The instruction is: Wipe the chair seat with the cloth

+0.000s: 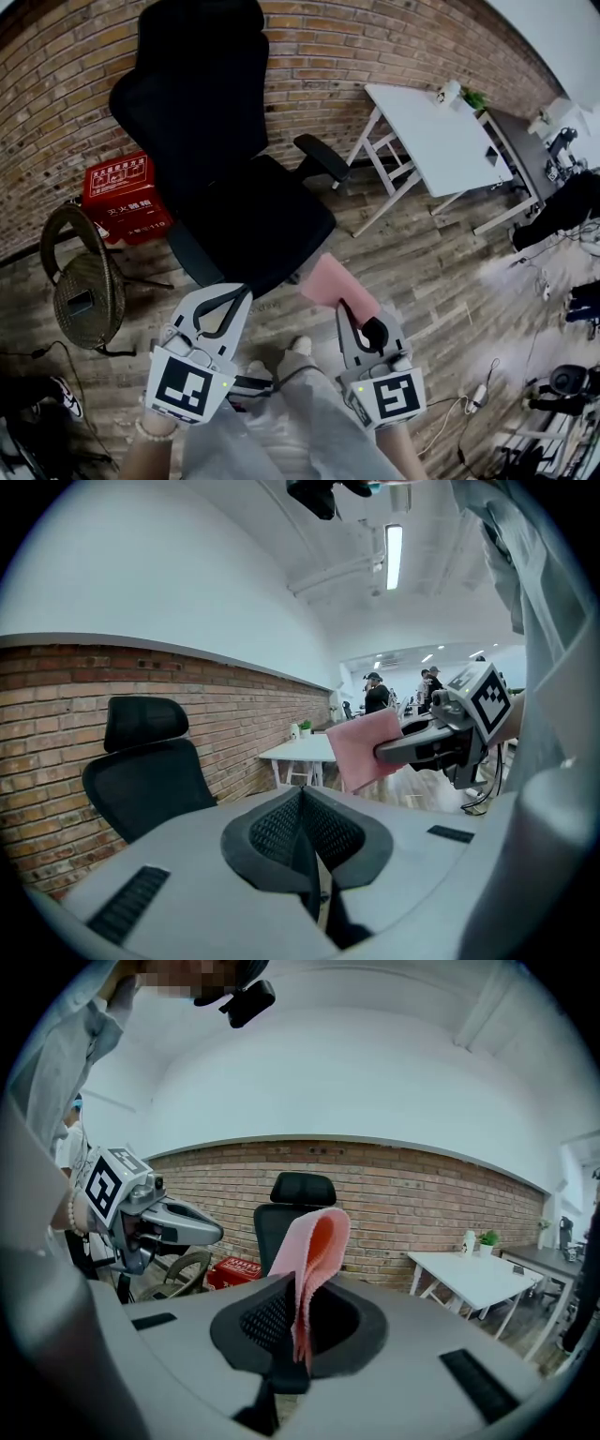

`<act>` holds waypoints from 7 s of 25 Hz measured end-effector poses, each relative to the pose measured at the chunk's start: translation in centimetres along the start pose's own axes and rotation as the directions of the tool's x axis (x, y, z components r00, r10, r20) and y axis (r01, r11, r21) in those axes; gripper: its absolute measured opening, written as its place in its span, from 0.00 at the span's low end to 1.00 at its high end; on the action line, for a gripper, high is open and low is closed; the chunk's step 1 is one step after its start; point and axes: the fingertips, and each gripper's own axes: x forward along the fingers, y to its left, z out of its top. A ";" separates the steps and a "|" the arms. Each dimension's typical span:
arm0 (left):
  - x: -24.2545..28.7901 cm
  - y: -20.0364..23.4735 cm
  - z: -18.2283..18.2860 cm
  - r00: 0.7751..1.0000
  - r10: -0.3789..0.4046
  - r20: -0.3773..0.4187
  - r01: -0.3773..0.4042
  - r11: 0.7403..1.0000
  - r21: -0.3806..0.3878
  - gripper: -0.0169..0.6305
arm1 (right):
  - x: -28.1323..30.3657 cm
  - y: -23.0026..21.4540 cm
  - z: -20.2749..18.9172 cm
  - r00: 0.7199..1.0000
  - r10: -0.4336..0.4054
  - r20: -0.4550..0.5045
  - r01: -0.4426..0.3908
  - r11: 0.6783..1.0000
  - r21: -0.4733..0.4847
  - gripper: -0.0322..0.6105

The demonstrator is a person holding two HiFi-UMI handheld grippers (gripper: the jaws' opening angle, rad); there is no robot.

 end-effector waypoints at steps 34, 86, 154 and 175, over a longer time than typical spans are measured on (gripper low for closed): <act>27.4 11.4 2.7 0.944 0.303 -0.131 -0.317 0.943 -0.104 0.05 | 24.8 -23.4 0.5 0.919 0.394 -0.029 -0.395 0.915 -0.087 0.13; 40.9 31.3 -33.8 0.907 0.282 -0.312 -0.355 0.911 -0.208 0.05 | 67.0 -15.9 -28.0 0.897 0.330 -0.296 -0.338 0.941 0.024 0.13; 43.5 29.3 -38.1 0.916 0.222 -0.334 -0.306 0.925 -0.227 0.05 | 71.4 -17.1 -38.4 0.832 0.300 -0.466 -0.256 0.954 0.157 0.13; 42.0 28.4 -38.9 0.904 0.246 -0.349 -0.328 0.923 -0.200 0.05 | 67.9 -13.5 -40.2 0.775 0.379 -0.505 -0.323 0.925 0.199 0.13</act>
